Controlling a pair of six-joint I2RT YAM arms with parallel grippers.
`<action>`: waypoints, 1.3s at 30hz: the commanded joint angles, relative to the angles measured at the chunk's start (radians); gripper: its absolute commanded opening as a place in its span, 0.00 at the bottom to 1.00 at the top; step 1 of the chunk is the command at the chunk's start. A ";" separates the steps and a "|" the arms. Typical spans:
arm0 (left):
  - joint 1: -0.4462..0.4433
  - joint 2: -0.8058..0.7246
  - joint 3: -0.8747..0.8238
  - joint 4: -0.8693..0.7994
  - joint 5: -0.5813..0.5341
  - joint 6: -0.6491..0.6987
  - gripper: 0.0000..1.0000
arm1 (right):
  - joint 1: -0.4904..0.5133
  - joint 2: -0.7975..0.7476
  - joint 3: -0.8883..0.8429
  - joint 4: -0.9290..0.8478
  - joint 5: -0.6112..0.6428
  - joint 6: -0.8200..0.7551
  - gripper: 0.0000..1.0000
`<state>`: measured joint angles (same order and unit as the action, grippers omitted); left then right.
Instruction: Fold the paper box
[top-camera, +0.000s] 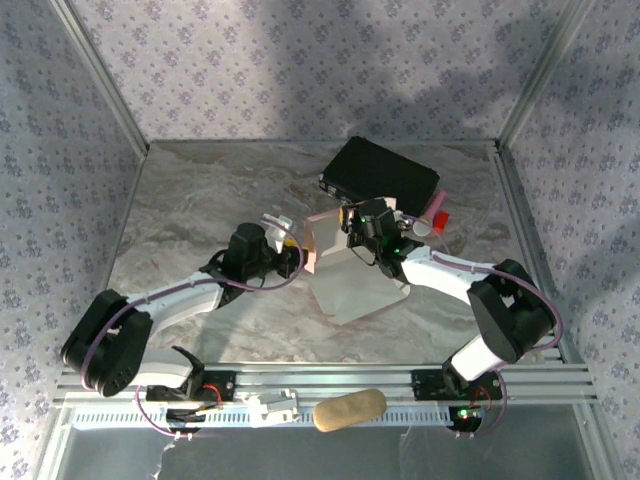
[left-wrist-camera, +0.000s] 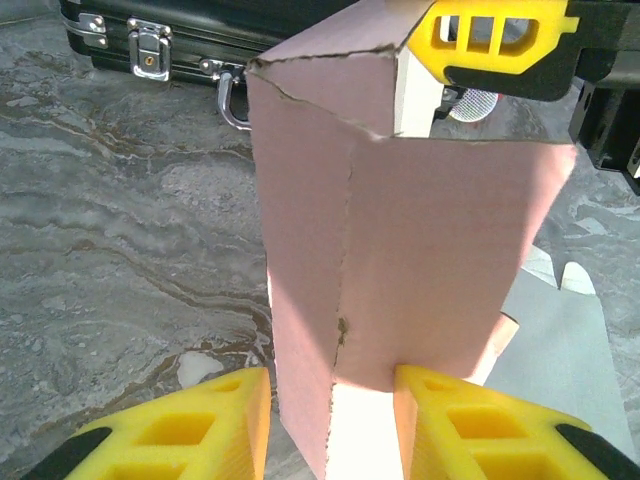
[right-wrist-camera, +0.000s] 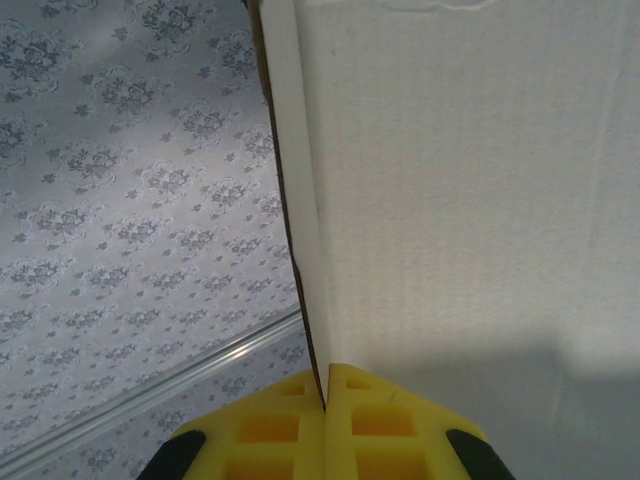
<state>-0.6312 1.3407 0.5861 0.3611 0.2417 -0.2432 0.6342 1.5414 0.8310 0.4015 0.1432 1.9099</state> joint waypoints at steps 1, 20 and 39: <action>-0.011 0.032 0.025 0.045 -0.025 0.030 0.37 | 0.014 0.013 0.004 0.012 0.009 -0.008 0.00; -0.056 0.125 0.001 0.091 -0.208 0.050 0.37 | 0.094 0.045 -0.173 0.343 0.161 -0.117 0.00; -0.135 0.150 -0.016 0.107 -0.363 0.052 0.34 | 0.167 0.162 -0.310 0.670 0.221 -0.206 0.00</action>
<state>-0.7605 1.4757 0.5644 0.4458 -0.0540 -0.2050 0.7818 1.6833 0.5461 1.0897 0.3603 1.7241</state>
